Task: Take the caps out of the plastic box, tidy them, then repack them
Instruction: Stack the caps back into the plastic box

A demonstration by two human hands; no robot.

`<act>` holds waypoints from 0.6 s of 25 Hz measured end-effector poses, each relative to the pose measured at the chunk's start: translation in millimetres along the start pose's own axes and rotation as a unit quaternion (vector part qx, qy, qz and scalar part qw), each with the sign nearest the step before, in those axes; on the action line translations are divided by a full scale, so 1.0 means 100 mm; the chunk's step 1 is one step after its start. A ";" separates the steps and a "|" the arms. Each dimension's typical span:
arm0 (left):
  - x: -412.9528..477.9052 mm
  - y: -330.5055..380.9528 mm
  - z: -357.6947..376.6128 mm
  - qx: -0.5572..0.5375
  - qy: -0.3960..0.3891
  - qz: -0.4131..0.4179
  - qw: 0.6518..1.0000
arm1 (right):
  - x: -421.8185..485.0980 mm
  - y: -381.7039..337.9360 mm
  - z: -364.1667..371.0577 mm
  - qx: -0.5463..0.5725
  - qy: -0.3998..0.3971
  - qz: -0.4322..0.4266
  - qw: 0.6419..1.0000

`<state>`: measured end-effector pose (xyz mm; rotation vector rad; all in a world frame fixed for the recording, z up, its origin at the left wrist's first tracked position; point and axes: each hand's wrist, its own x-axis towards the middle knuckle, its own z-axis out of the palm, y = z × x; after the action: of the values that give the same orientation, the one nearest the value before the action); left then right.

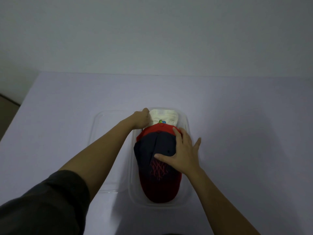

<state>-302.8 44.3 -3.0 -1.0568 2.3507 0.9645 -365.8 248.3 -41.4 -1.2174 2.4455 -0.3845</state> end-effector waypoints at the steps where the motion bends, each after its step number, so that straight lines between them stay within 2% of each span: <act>1: -0.01 0.02 0.02 -0.009 -0.004 -0.009 1.000 | 0.01 0.01 0.01 -0.005 0.000 -0.002 1.000; 3: -0.07 0.08 0.04 -0.019 0.006 -0.022 1.000 | 0.01 0.03 0.03 -0.010 0.001 -0.013 1.000; 5: -0.12 0.13 0.05 -0.005 0.049 -0.038 0.998 | 0.01 0.05 0.04 0.000 -0.002 -0.026 1.000; 8: -0.18 0.10 0.13 0.038 0.124 -0.059 0.990 | 0.04 0.06 0.00 0.088 0.015 -0.011 0.996; 10: -0.22 0.02 0.19 0.075 0.124 -0.026 0.989 | 0.12 0.09 -0.06 0.111 0.041 0.001 0.993; 13: -0.26 -0.09 0.25 0.083 0.066 0.040 0.994 | 0.32 0.16 -0.19 0.051 0.029 0.003 0.998; 15: -0.25 -0.16 0.26 0.054 0.081 0.081 0.992 | 0.44 0.17 -0.25 0.024 0.019 0.006 1.000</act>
<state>-272.9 67.8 -12.6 -0.9446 2.6235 0.8223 -413.7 224.4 -35.2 -1.1858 2.4592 -0.4633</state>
